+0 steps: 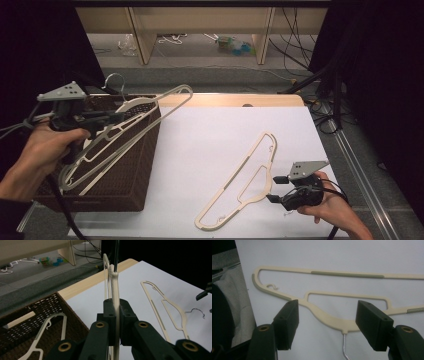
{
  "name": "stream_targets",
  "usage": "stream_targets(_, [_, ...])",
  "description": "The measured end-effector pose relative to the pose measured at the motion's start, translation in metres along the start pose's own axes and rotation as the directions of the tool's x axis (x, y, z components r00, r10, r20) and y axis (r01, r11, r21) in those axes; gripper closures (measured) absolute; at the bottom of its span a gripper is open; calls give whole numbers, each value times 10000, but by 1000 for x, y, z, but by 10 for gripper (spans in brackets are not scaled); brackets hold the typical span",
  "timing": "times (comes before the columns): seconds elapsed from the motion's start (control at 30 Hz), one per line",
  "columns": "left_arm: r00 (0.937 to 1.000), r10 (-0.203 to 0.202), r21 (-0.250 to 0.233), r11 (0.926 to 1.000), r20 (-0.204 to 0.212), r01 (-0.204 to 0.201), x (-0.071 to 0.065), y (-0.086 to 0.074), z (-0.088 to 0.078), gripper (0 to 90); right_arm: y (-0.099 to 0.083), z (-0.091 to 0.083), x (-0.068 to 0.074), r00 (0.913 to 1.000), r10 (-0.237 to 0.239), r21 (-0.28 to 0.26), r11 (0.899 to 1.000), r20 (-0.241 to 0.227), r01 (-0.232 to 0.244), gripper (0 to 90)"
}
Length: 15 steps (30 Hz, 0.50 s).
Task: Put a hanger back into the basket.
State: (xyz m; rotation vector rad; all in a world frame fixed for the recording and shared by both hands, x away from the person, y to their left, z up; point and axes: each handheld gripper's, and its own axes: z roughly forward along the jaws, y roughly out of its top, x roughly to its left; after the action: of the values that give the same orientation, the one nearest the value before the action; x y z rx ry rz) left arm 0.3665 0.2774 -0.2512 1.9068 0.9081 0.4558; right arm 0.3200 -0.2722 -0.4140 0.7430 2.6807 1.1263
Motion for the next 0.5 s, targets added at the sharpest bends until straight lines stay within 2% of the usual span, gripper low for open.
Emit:
stream_targets(0.2, [9996,-208,-213,9996,-184,204,16,-8,-16,858,-1,3,1,9999,149,-75,9999,-25,-150,332])
stream_targets(0.27, [9988,-394,-306,9988,-291,385,24,-11,-19,859,-2,4,1,9998,176,-90,9998,-12,-176,322])
stream_targets(0.5, [9932,-799,46,9967,-850,806,51,-22,-26,858,-3,4,1,9997,220,-54,9997,-51,-220,321])
